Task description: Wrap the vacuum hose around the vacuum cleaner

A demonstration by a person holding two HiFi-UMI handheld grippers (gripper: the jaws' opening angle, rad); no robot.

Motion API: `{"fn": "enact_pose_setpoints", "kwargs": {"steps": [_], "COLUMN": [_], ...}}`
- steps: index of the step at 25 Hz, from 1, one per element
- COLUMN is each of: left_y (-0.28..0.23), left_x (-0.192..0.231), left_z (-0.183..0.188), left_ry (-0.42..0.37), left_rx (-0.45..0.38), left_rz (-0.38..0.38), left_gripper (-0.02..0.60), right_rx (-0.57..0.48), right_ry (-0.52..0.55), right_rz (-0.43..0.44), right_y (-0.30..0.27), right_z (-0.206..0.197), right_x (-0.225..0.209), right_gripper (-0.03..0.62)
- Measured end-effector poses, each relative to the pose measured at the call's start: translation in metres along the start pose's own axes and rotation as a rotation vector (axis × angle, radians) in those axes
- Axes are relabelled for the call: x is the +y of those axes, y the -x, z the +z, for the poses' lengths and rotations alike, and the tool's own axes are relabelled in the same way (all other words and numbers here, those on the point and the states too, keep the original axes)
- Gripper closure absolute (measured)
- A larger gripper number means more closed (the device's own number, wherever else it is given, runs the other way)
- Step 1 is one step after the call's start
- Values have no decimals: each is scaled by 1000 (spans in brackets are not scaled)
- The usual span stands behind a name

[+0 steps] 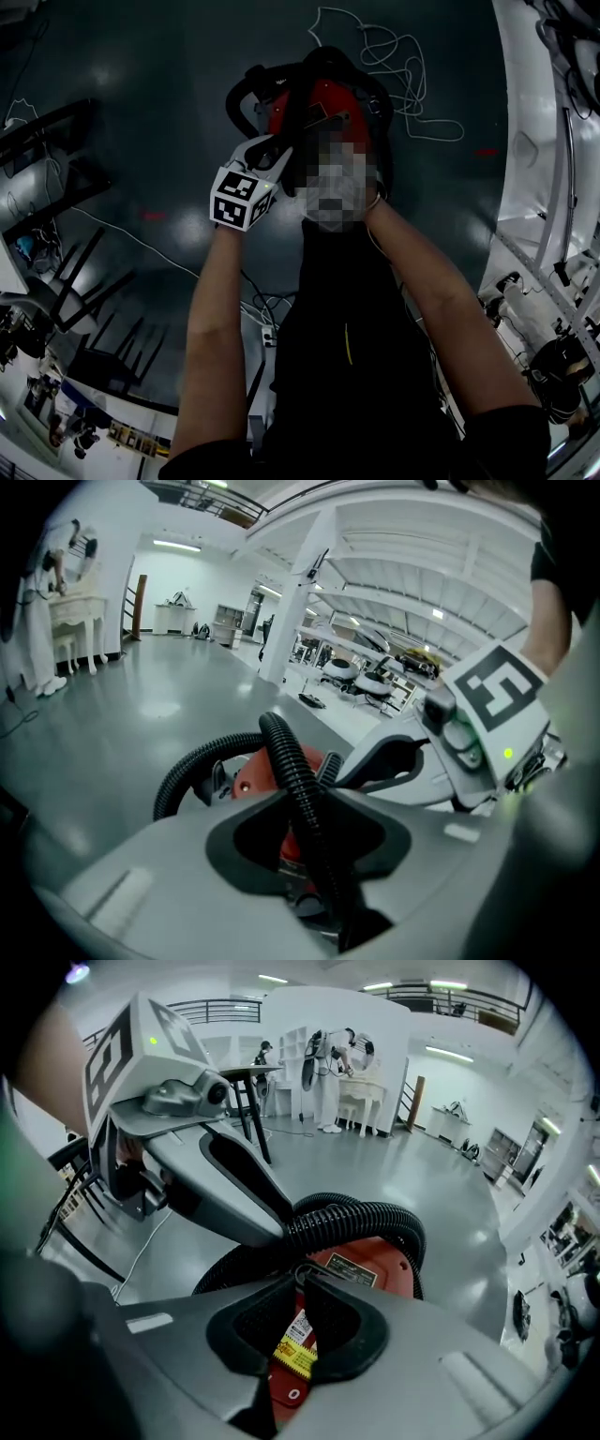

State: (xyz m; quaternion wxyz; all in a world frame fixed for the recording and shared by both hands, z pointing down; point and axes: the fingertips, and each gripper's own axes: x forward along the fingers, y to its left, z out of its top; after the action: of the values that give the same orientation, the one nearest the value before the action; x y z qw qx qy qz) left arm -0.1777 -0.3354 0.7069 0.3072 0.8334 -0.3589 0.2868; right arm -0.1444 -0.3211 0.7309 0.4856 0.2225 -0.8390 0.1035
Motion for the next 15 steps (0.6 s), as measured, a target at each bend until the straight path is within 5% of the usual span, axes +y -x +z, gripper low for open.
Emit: {"fn": "enact_pose_setpoints", "kwargs": {"steps": [7, 15], "left_y": [1, -9], "left_x": [-6, -16], "left_z": [6, 6], "left_ry": [17, 18], "left_rx": [-32, 23], "left_rz": [0, 19], "left_gripper": [446, 444], "right_rx": [2, 32], "right_ry": [-86, -185], "right_rz": [-28, -61], "right_y": [6, 13], "right_z": [-4, -18], "right_x": [-9, -25], "right_gripper": [574, 595]}}
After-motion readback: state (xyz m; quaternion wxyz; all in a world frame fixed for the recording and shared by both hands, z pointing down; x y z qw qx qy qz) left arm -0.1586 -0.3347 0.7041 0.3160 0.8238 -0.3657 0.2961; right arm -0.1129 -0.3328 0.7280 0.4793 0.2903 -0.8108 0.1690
